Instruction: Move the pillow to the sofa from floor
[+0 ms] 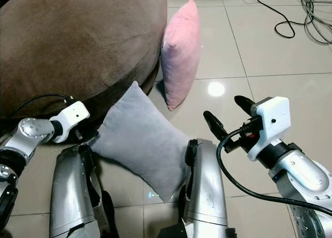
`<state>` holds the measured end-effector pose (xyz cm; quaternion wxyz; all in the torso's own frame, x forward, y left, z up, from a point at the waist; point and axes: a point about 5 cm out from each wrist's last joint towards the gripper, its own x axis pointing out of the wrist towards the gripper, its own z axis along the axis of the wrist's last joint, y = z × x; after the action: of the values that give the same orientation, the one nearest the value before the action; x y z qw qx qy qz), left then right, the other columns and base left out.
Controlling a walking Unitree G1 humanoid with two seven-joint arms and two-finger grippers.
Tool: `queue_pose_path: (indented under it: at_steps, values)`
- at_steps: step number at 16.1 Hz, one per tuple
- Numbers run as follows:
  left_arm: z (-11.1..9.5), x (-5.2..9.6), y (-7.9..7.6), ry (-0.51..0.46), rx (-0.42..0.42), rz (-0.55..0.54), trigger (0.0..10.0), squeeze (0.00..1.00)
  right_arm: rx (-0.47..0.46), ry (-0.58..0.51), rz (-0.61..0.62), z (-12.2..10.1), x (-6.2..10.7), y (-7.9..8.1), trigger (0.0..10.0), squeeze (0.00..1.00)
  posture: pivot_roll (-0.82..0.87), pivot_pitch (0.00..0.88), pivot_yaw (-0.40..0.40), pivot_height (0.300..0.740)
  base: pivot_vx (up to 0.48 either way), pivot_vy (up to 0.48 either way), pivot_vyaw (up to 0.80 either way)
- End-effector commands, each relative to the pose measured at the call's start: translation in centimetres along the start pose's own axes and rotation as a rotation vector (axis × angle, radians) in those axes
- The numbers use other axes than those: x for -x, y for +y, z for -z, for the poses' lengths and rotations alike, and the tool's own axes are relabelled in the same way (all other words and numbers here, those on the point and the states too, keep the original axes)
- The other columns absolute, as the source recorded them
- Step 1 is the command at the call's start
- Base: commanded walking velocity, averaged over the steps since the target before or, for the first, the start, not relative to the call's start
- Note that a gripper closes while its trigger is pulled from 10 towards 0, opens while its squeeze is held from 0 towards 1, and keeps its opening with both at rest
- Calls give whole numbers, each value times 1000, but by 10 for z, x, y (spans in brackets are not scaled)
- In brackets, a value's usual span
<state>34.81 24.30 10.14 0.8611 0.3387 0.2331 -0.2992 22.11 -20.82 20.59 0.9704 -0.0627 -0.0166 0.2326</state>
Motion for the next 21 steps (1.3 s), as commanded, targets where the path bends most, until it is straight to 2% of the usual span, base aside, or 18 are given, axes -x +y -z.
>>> queue_pose_path:
  at_steps: [1, 6, 11, 13, 15, 21]
  values:
    - [17, 5, -1, 61, 22, -11, 10000, 0, -8, 18, -7, 3, 0, 3, 10000, 0, -12, 310, -7, 420, 0, 0, 0]
    - [19, 2, -6, 74, 32, -12, 10000, 0, -12, 17, -1, 5, -2, 4, 10000, 0, -15, 304, -7, 420, 0, 0, 0]
    - [25, -18, -44, 126, 3, 75, 10000, 0, -22, 10, -14, 5, -5, 8, 10000, 0, -16, 310, -15, 420, 0, 0, 0]
    - [22, -26, -54, 138, -5, 76, 10000, 0, -24, 9, -16, 5, -5, 8, 10000, 0, -15, 318, -20, 420, 0, 0, 0]
    - [15, -35, -62, 142, -5, 56, 10000, 0, -24, 9, -20, 4, -5, 10, 10000, 0, -28, 326, -21, 420, 0, 0, 0]
    - [1, -47, -75, 110, 12, 36, 10000, 0, -29, 12, -4, 4, -1, 11, 10000, 0, -48, 330, -10, 420, 0, 0, 0]
